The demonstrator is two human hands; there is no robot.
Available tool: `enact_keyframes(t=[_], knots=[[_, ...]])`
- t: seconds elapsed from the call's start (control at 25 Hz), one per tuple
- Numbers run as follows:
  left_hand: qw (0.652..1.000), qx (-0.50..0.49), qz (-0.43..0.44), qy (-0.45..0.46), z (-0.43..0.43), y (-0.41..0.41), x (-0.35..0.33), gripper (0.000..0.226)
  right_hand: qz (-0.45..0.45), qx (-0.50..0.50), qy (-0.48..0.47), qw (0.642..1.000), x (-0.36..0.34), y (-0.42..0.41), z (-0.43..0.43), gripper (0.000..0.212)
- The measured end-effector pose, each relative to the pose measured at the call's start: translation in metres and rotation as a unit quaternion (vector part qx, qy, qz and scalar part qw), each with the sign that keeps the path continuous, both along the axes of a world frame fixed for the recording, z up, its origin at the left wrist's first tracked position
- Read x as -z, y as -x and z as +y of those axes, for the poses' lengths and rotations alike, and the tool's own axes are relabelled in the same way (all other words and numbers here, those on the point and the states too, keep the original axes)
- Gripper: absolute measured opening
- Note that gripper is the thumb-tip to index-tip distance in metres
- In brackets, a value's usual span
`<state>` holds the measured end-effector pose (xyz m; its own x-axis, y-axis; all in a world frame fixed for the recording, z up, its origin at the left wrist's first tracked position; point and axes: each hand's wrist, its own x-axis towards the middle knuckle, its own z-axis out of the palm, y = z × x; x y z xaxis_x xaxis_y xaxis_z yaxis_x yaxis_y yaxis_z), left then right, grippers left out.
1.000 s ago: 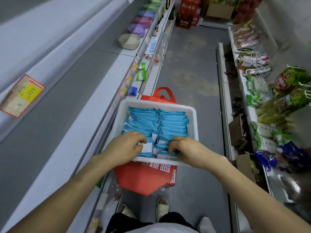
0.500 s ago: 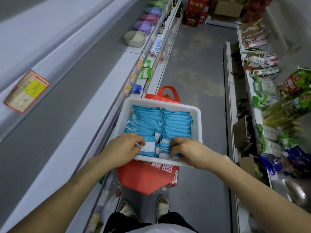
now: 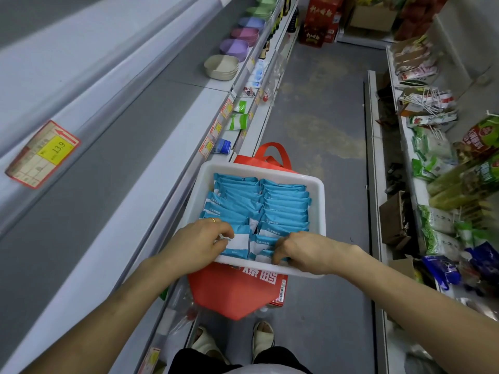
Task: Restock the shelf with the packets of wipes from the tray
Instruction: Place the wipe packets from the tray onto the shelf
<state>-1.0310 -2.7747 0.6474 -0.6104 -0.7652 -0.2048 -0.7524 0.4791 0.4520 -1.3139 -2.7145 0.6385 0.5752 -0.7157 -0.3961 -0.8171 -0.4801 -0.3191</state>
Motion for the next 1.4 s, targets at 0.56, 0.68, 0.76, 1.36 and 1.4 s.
enact_keyframes(t=[0.56, 0.68, 0.76, 1.36, 1.4], knots=[[0.982, 0.188, -0.012, 0.0, -0.005, 0.088, 0.021, 0.034, -0.055, 0.131, 0.075, 0.987, -0.113, 0.065, -0.022, 0.039], [0.973, 0.226, -0.028, -0.028, -0.002, 0.1, 0.026, 0.037, -0.057, 0.144, 0.08, 0.985, -0.114, 0.073, -0.016, 0.039], [0.967, 0.247, -0.034, -0.048, 0.0, 0.105, 0.03, 0.041, -0.061, 0.149, 0.076, 0.984, -0.112, 0.075, -0.013, 0.04], [0.987, 0.126, 0.021, 0.093, -0.071, 0.022, -0.122, 0.035, -0.096, 0.105, 0.112, 0.983, -0.174, 0.036, -0.083, 0.036], [0.988, 0.107, 0.025, 0.107, -0.074, 0.007, -0.148, 0.036, -0.094, 0.095, 0.126, 0.983, -0.188, 0.027, -0.095, 0.036]])
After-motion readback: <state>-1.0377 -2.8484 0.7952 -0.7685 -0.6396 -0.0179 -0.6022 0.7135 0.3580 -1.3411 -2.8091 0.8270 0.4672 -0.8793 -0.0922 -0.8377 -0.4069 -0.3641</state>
